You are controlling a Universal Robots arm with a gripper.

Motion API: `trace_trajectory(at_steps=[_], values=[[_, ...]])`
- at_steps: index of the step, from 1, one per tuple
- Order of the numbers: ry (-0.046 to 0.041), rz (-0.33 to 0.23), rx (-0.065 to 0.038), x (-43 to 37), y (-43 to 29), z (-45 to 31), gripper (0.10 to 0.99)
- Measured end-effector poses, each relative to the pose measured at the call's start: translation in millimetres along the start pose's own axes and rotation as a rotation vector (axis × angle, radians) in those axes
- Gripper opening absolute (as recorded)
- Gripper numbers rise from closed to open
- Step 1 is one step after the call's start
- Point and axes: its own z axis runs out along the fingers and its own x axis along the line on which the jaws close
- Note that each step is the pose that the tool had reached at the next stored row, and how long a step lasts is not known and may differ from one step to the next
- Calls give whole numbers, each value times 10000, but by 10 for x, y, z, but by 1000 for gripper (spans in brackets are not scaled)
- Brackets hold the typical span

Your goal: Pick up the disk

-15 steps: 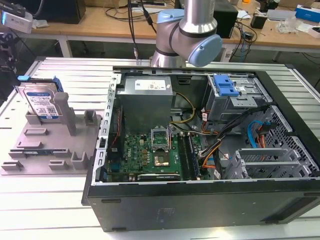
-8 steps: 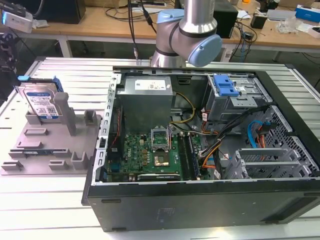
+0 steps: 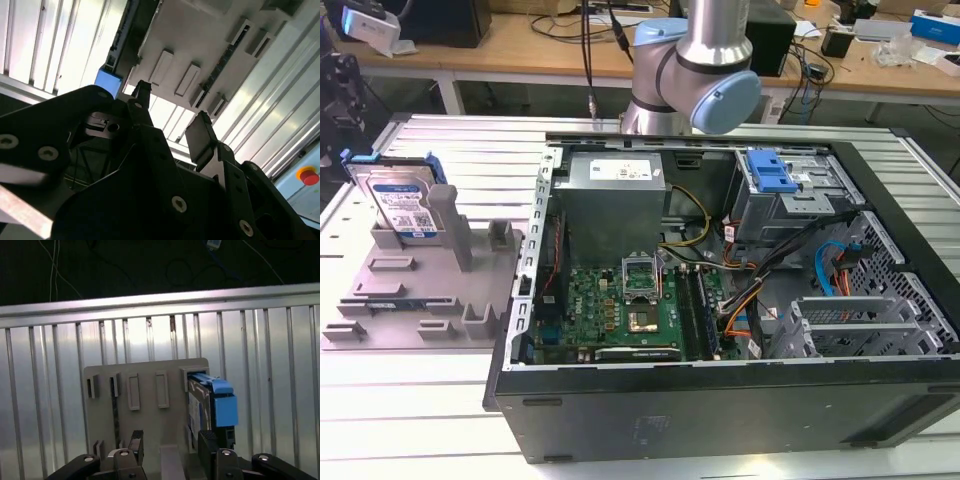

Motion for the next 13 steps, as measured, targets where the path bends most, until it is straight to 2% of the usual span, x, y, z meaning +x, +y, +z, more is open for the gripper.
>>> trace_trajectory(at_steps=[7,9,10,13], values=[[-1,-223,10,-243,17,-2,557],[0,-456,12,-353,25,-3,557],[-1,-547,13,-381,29,-2,557],[-2,-746,15,-390,96,21,557]])
